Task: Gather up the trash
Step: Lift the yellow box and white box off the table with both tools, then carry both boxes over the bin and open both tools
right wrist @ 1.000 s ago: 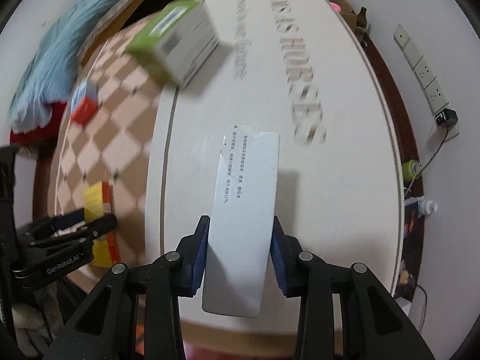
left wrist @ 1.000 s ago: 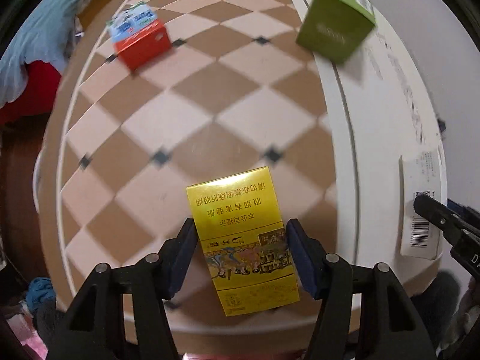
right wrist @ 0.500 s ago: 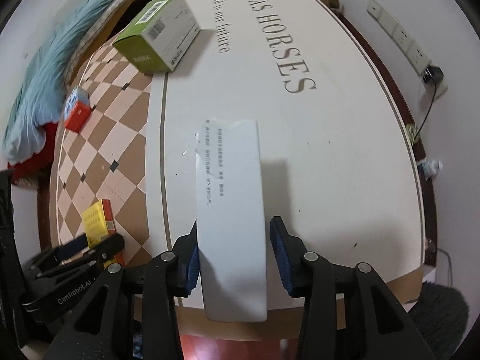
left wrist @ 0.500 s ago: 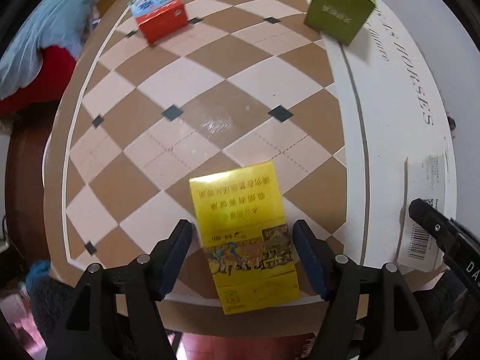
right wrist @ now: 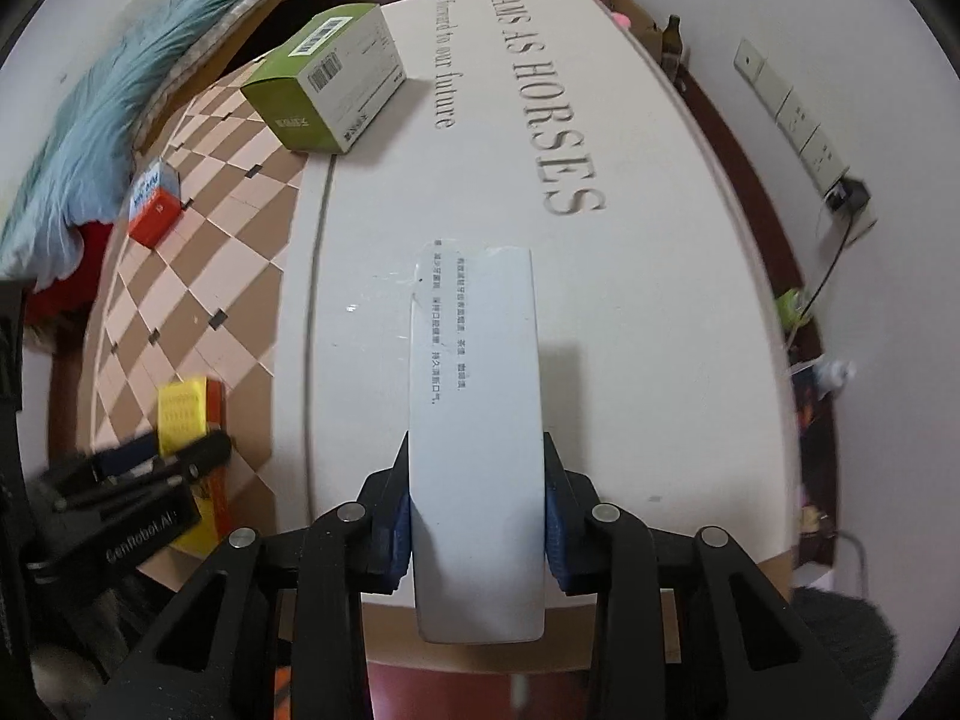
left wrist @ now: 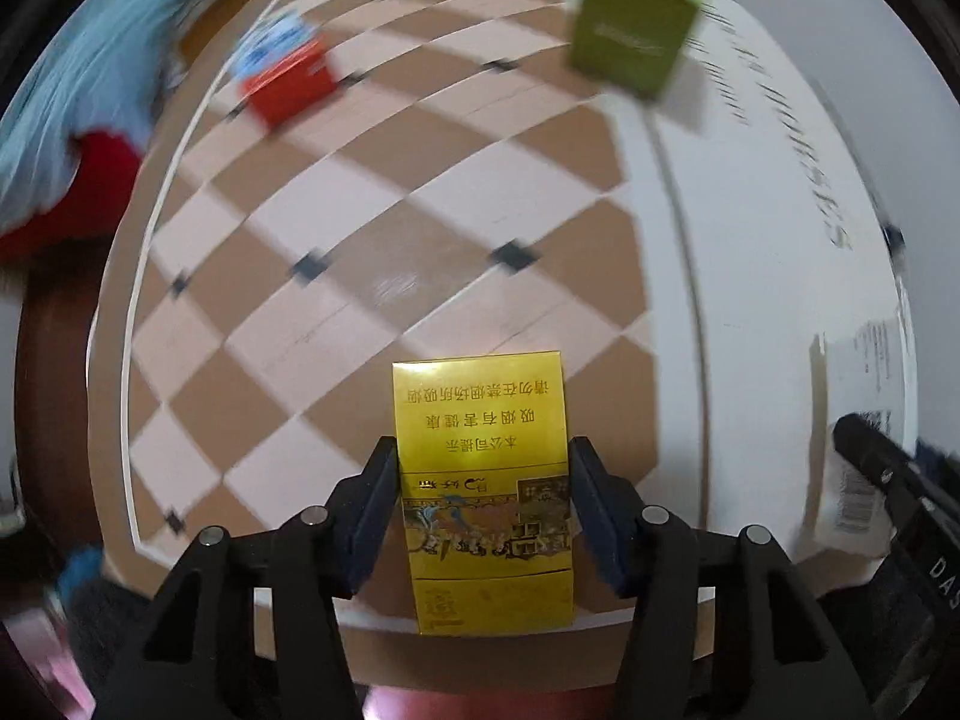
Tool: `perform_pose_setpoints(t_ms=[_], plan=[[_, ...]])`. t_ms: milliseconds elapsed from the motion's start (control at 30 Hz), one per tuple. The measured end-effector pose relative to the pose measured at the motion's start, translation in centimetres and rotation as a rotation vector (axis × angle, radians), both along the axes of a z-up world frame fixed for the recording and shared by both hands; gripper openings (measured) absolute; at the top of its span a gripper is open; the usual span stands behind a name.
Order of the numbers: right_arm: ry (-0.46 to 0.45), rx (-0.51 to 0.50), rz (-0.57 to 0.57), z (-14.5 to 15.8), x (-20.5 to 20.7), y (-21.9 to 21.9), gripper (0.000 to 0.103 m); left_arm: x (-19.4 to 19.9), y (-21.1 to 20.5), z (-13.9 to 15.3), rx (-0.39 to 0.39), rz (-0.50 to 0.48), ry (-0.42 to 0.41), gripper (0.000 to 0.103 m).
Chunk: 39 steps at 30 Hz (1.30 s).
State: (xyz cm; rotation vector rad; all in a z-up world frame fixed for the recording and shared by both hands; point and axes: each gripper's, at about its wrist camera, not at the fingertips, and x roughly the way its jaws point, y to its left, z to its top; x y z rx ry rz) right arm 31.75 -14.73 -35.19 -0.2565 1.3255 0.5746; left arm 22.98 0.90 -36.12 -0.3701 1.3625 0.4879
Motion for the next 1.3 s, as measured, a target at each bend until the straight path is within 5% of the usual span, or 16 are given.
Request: perform_pose_setpoints(t_ms=[367,533,633,767,1033,1300], plan=[[0.033,0.012,-0.054,-0.5,1.2,-1.6,0.050,1.8,-1.0,-0.2,-0.025,-0.010,-0.002,0.061],[0.040,0.003,-0.072,-1.7,0.7,-1.3,0.050,1.8,-1.2,0.0,-0.019,-0.006,-0.010,0.061],[0.023,0.006,-0.076,-1.9,0.4,-1.4,0.037,0.4,-0.7,0.5,-0.006,0.005,-0.027,0.052],[0.000,0.033,-0.079,-0.8,0.1,-1.5,0.036,-0.9,-0.6,1.2,0.011,0.003,-0.053,0.052],[-0.074,0.137,-0.002,5.0,-1.3,2.4,0.036,-5.5,3.6,8.9,0.109,0.028,-0.196,0.052],[-0.089,0.315,0.212,11.6,-5.7,13.0,0.036,-10.4,13.1,15.5,0.185,0.130,-0.310,0.052]])
